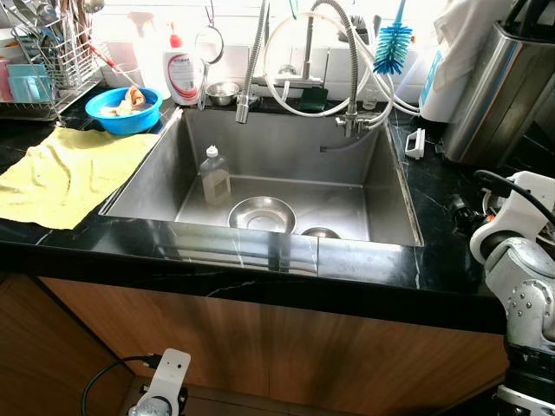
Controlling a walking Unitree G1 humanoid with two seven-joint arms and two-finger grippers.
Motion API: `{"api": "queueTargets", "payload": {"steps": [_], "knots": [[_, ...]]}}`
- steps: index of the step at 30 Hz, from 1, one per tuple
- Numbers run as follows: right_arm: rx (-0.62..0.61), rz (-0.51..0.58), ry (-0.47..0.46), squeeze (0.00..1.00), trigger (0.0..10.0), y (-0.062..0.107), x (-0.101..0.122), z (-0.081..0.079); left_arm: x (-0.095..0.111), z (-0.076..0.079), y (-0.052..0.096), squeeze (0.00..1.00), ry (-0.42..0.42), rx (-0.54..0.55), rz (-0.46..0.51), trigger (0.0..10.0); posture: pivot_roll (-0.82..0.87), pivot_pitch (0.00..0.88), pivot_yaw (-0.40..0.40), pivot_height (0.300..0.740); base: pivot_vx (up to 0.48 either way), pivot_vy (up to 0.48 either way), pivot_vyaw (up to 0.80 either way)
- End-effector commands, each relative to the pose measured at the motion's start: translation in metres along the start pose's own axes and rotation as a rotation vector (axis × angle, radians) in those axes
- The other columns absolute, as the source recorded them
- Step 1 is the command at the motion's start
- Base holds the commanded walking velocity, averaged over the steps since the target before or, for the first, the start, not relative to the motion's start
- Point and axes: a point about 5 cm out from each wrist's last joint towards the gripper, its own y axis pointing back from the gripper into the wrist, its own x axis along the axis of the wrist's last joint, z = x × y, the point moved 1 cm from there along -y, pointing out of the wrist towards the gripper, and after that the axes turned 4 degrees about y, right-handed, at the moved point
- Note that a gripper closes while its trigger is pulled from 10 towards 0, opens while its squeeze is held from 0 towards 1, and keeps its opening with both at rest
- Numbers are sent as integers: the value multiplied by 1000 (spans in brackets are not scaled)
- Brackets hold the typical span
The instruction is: Kitchen organization
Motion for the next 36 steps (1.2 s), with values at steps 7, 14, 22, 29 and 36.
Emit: {"api": "queueTargets", "payload": {"steps": [7,14,22,29,36], "knots": [[88,-2,-15,0,10000,0,0,-18,-7,-3,1,0,-10,8,-29,10000,-185,0,5,740,0,0,0],[214,15,-6,0,10000,3,3,-42,-7,-3,1,0,-6,10,-30,10000,-182,0,3,740,0,0,0],[242,26,-7,0,10000,2,5,-50,-8,-3,1,0,-1,11,-31,10000,-177,0,0,740,0,0,0],[244,30,-10,0,10000,2,6,-51,-8,-3,1,0,-2,10,-33,10000,-177,0,1,740,0,0,0],[250,36,-16,0,10000,3,7,-56,-8,-3,1,0,-4,8,-35,10000,-177,0,1,740,0,0,0]]}}
